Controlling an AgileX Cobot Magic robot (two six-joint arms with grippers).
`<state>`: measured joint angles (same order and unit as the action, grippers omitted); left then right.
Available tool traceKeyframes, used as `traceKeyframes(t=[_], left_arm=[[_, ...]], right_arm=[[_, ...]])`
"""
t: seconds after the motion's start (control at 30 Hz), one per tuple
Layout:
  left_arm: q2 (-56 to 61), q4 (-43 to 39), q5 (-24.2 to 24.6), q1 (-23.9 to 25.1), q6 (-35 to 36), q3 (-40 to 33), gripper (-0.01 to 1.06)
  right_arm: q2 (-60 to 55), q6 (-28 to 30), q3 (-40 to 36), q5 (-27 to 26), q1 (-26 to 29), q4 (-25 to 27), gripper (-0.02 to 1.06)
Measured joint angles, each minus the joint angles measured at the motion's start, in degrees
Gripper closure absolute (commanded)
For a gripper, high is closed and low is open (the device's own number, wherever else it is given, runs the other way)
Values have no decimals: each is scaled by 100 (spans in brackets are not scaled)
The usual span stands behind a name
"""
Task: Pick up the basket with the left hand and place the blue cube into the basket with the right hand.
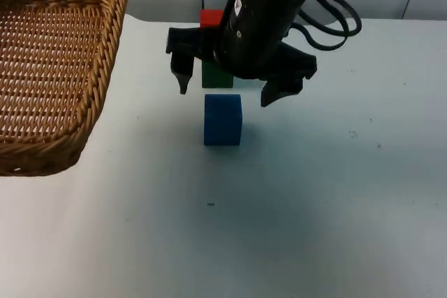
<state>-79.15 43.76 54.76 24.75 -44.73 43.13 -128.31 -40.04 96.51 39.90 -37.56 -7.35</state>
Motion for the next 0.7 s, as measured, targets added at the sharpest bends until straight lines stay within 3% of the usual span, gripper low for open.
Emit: traceKeyframes(t=[0.5, 0.7], left_arm=[[0, 4, 3, 0, -11, 0, 105], [0, 4, 3, 0, -11, 0, 105]], right_arm=[[-499, 104, 53, -569, 109, -301, 4], [-532, 119, 53, -763, 134, -290, 15]])
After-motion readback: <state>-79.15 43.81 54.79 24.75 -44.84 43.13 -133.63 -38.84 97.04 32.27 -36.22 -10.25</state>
